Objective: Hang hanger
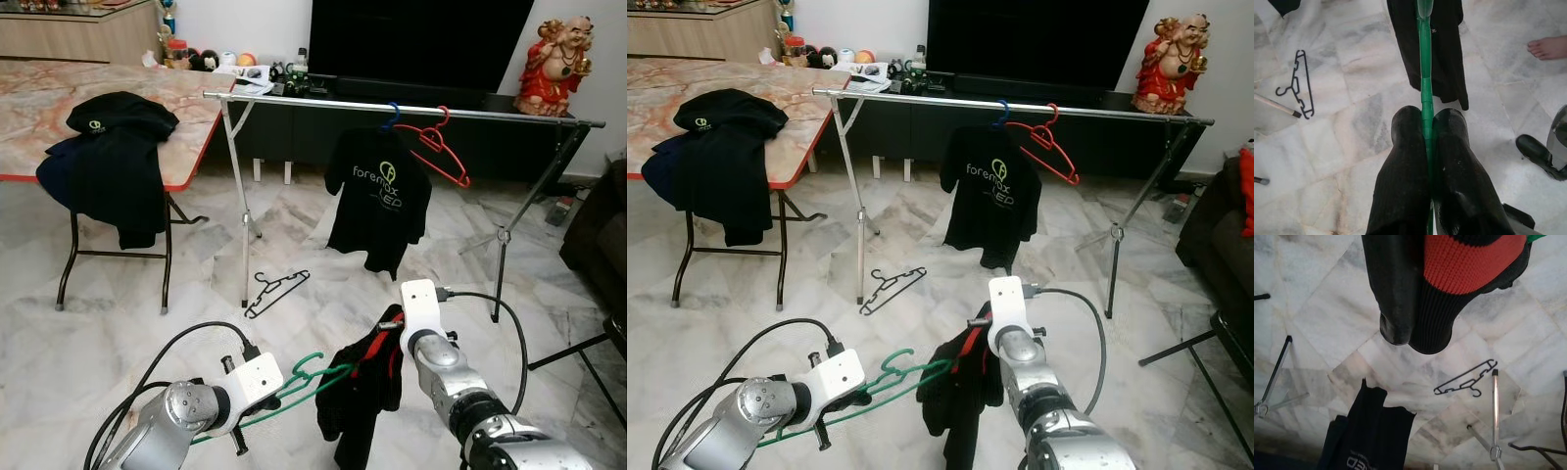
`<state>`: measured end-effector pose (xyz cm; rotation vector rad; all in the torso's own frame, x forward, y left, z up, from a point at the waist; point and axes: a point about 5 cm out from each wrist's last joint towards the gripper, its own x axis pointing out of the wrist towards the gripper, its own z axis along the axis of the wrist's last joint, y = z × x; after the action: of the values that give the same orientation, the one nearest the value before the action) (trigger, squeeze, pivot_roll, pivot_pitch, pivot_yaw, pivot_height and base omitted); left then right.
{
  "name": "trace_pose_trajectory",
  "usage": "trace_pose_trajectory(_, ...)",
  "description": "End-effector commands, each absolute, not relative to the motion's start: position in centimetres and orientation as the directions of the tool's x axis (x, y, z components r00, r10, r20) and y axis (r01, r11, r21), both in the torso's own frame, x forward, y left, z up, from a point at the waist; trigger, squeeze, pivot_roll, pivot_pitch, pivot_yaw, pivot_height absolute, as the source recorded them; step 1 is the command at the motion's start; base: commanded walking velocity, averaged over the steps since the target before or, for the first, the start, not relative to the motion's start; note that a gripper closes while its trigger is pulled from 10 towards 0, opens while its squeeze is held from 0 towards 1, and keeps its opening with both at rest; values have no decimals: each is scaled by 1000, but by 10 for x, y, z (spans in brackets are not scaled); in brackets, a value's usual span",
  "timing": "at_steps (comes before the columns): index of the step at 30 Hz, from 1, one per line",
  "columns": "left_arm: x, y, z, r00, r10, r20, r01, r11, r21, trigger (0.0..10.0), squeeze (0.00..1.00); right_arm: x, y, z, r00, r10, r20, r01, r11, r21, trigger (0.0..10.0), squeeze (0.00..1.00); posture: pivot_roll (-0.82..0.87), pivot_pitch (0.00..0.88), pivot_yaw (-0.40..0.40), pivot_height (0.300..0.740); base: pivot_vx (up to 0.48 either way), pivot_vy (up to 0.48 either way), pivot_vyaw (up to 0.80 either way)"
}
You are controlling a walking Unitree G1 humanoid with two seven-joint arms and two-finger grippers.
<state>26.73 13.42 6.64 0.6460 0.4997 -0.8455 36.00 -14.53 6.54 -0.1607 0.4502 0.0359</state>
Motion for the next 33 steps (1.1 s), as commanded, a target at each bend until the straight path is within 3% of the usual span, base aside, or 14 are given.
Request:
trace_pose_trajectory(1,271,135,68,591,-502,-631,793,507,339,10000,0,365,-147,73,908,-2,-420,-70,985,-156,10000,0,167,0,-114,740,0,0,0)
trace_pose_trajectory(15,279,125,83,659,-562,-500,745,580,330,10000,0,362,-143,67,893,31,-449,-113,981,-157,10000,0,170,0,-120,740,0,0,0)
trace_pose_trajectory(21,267,113,86,555,-672,-490,822,534,199,10000,0,361,-139,66,890,39,-454,-120,981,-151,10000,0,169,0,-119,740,0,0,0)
trace_pose_trajectory(28,266,101,94,534,-733,-421,834,538,119,10000,0,361,-128,66,889,74,-451,-148,980,-130,10000,0,168,0,-119,740,0,0,0)
trace_pose_trajectory(33,278,101,97,623,-667,-408,770,614,173,10000,0,361,-124,67,889,93,-449,-155,982,-103,10000,0,164,0,-119,740,0,0,0)
